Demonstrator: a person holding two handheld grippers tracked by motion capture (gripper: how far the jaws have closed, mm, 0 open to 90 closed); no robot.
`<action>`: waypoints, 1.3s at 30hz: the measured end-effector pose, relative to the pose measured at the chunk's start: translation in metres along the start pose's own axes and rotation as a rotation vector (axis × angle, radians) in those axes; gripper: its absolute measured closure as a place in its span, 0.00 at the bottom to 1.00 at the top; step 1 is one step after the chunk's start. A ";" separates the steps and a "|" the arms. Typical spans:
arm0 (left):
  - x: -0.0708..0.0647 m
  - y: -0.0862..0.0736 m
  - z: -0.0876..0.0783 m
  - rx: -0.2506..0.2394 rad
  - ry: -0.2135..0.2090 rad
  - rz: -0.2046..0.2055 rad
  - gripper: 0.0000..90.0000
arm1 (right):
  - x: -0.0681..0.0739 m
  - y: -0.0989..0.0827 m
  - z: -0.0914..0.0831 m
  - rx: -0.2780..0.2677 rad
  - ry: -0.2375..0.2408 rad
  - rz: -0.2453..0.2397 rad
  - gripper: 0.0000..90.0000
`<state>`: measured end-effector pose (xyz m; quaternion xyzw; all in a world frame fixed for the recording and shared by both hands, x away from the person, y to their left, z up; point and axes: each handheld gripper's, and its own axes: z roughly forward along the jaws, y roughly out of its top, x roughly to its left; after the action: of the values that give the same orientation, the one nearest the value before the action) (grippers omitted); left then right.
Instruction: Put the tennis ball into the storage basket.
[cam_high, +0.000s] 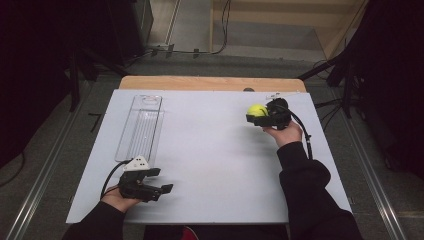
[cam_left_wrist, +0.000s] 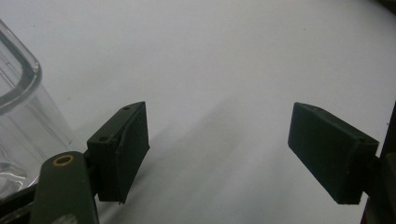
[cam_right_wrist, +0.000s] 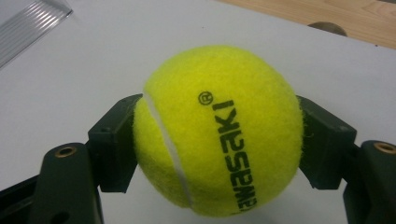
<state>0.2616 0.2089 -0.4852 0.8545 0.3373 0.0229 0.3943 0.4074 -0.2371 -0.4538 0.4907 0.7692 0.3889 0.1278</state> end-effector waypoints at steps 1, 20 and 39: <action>0.000 0.000 0.000 0.000 0.000 0.000 0.24 | 0.001 0.000 0.001 0.001 0.002 -0.001 0.26; 0.000 0.000 0.000 -0.002 -0.001 -0.001 0.24 | 0.024 0.004 0.006 0.013 0.063 -0.047 0.26; 0.000 0.000 0.000 -0.002 0.001 -0.001 0.24 | 0.044 0.005 0.014 0.034 0.123 -0.082 0.26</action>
<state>0.2614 0.2092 -0.4850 0.8540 0.3379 0.0232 0.3949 0.3969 -0.1918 -0.4515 0.4363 0.8015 0.3995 0.0878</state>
